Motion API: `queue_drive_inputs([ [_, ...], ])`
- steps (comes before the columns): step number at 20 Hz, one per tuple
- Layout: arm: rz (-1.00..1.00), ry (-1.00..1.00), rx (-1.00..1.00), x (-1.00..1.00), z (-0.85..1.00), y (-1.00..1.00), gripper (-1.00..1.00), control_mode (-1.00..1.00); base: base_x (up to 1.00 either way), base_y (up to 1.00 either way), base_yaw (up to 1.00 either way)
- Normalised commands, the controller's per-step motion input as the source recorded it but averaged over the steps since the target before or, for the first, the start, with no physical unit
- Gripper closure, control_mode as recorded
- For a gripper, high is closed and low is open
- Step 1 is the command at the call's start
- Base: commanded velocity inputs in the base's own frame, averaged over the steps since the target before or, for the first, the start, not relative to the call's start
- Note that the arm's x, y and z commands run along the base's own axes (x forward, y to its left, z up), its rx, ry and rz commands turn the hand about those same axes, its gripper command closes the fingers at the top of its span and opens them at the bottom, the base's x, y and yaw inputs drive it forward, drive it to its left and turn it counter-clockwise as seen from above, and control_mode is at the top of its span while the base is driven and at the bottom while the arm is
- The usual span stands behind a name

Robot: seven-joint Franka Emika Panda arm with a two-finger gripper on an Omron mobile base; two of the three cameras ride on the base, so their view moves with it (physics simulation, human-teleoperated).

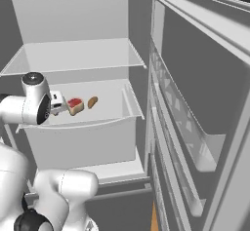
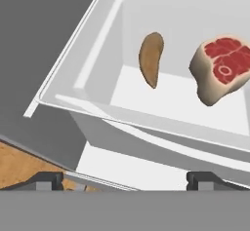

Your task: Place one sweet potato and one steak in each tupperware on the nearby counter, to pack two identical lunches.

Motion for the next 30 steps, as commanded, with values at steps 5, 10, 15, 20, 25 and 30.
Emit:
queue_drive_inputs([
  [5, 0.02, 0.0, 0.0, 0.3, 0.0, 0.36, -1.0, -1.0, 0.0, 0.0, 0.0],
  [10, 0.0, -0.01, 0.0, 0.62, -0.03, 0.18, -1.0, -1.0, 0.0, 0.0, 0.0],
  [15, 0.0, -0.08, 0.0, 0.3, -0.15, 0.1, -1.0, -1.0, 0.0, 0.0, 0.0],
  [20, 0.0, 0.1, 0.0, 0.41, -0.26, 0.3, -1.0, -1.0, 0.0, 0.0, 0.0],
  [25, 0.0, 0.14, 0.0, 0.34, -0.49, 0.32, -1.0, -1.0, 0.0, 0.0, 0.0],
  [30, 0.0, 0.01, 0.0, 0.02, -0.22, 0.08, -1.0, -1.0, 0.0, 0.0, 0.0],
])
